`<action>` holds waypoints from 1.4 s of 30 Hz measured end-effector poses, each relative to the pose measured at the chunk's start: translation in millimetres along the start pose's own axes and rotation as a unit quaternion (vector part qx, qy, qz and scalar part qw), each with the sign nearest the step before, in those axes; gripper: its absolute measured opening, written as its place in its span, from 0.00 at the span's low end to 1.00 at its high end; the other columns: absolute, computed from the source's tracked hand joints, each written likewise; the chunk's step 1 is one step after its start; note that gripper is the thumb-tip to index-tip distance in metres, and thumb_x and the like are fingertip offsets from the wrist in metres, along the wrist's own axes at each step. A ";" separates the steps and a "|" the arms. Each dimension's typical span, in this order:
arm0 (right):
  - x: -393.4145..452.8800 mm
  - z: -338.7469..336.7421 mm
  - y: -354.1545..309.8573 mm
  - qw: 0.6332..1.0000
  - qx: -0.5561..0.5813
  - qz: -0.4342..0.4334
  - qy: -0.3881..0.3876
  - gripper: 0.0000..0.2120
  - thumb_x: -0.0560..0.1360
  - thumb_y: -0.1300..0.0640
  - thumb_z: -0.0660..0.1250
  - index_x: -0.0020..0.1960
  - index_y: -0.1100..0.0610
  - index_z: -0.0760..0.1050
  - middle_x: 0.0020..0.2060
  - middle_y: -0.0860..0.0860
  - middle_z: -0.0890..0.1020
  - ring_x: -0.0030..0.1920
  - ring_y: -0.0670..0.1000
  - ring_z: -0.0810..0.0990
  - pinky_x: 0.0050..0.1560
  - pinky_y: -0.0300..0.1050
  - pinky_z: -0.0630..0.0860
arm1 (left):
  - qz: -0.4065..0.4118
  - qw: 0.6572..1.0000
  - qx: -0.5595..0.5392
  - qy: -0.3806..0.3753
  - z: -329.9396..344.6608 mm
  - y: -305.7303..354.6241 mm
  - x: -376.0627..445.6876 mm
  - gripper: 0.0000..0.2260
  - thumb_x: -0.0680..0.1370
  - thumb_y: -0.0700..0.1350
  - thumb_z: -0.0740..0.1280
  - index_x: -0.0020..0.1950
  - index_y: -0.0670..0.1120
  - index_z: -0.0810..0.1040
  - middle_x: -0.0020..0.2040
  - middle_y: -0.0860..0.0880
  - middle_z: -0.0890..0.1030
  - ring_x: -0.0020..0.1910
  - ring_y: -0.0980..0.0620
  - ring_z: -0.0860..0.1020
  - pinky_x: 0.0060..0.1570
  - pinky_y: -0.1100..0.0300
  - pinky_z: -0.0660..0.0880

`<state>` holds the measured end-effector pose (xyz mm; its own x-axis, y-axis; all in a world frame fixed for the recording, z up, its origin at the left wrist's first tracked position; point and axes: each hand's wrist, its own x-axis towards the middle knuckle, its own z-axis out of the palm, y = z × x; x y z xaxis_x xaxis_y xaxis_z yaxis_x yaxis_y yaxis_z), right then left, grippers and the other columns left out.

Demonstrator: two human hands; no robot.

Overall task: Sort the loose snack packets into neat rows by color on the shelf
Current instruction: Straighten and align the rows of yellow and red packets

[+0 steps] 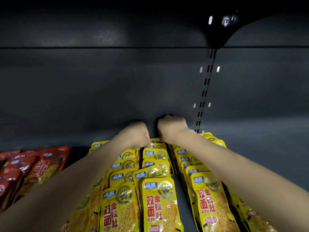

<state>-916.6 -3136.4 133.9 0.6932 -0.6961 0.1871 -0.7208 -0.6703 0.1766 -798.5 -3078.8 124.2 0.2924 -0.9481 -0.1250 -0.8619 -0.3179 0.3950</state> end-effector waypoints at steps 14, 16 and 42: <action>3.4 -4.2 2.1 0.999 0.046 0.013 -0.018 0.13 0.74 0.59 0.66 0.58 0.58 0.76 0.57 0.55 0.78 0.58 0.59 0.77 0.46 0.44 0.69 | -0.069 0.996 -0.026 0.057 6.6 -6.4 4.8 0.07 0.67 0.47 0.76 0.43 0.48 0.85 0.42 0.47 0.84 0.45 0.48 0.82 0.50 0.53 0.80; 5.5 -6.9 3.8 0.997 0.067 0.006 -0.030 0.14 0.73 0.57 0.68 0.57 0.56 0.78 0.57 0.54 0.79 0.57 0.58 0.78 0.46 0.43 0.70 | -0.070 0.995 -0.026 0.061 7.4 -6.8 5.1 0.08 0.67 0.48 0.77 0.43 0.47 0.85 0.43 0.48 0.85 0.45 0.49 0.82 0.50 0.54 0.80; 0.6 -15.8 15.5 0.941 0.230 -0.103 -0.225 0.12 0.71 0.58 0.73 0.54 0.57 0.82 0.45 0.50 0.81 0.45 0.47 0.75 0.41 0.34 0.69 | -0.093 0.991 -0.060 0.071 5.9 -11.2 7.9 0.07 0.67 0.47 0.76 0.43 0.47 0.85 0.42 0.48 0.85 0.45 0.50 0.82 0.51 0.55 0.79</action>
<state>-927.4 -3143.2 152.1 0.8230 -0.5089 -0.2523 -0.5661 -0.7711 -0.2914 -789.1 -3082.8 113.4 0.5036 -0.8603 -0.0799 -0.7346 -0.4750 0.4846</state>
